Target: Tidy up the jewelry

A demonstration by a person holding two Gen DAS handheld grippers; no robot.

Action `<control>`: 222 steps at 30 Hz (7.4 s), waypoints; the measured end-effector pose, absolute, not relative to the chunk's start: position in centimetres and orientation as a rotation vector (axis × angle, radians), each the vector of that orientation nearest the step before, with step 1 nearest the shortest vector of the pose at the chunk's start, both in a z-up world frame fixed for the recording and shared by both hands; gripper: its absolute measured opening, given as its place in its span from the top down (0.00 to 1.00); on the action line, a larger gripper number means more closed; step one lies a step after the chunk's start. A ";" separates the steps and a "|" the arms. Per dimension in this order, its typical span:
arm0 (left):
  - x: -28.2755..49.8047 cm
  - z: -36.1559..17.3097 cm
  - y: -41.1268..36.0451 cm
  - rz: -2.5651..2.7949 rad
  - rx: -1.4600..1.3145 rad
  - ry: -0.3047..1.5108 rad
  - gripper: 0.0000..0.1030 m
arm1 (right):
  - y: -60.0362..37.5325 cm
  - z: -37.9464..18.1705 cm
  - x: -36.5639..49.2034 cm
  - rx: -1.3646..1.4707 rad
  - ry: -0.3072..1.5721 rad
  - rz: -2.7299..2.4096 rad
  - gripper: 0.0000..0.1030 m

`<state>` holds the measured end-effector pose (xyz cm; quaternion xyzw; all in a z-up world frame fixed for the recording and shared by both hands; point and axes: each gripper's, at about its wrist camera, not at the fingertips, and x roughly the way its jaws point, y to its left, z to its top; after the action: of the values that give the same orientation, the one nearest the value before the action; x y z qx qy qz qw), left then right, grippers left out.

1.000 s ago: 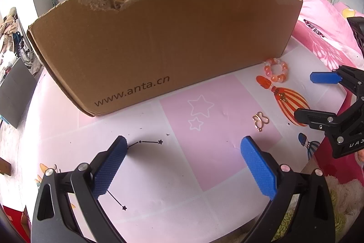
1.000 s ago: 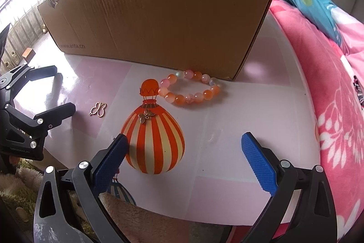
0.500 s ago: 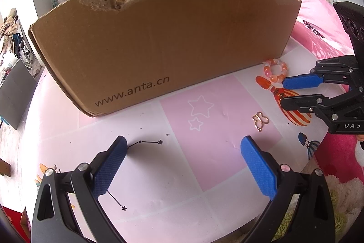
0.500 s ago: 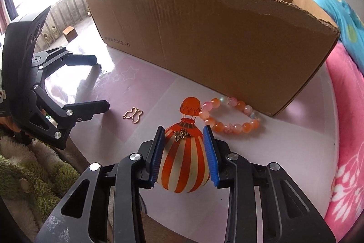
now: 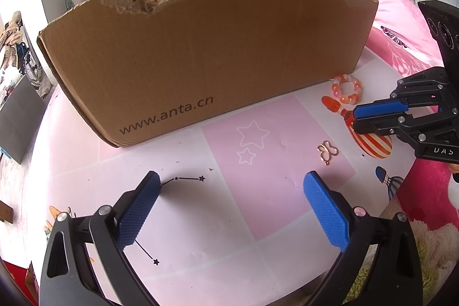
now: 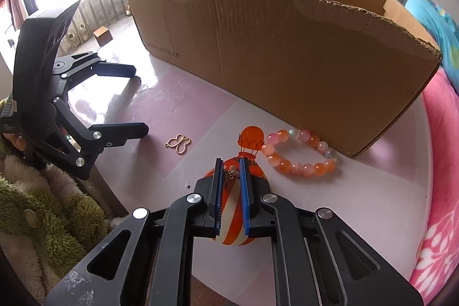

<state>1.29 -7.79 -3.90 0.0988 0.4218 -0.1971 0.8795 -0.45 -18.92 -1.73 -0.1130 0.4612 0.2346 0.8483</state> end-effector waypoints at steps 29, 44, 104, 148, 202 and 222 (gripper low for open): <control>-1.8 -2.2 -12.5 -0.634 0.326 0.748 0.52 | -22.1 -0.9 -2.8 0.157 0.856 0.437 0.96; -0.4 -2.8 -14.3 -0.600 0.324 0.837 0.81 | -23.7 -2.0 -3.4 0.248 0.836 0.432 0.96; -2.2 0.6 -7.0 -0.571 0.163 0.723 0.85 | -18.6 -0.7 -2.7 -0.253 0.903 0.552 0.83; 13.9 7.2 -9.0 -0.518 0.043 0.788 0.78 | -22.1 7.6 10.4 0.034 0.855 0.304 0.85; -3.1 0.4 -6.7 -0.650 0.185 0.695 0.45 | -24.0 2.1 -1.8 0.148 0.821 0.318 0.70; -3.0 -0.6 -6.5 -0.640 0.184 0.713 0.45 | -26.7 3.8 1.8 0.207 0.774 0.209 0.77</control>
<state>-2.97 -6.49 -0.58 0.0883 0.3423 -0.3075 0.8834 1.79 -26.68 3.80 0.1006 0.3759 0.1018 0.9155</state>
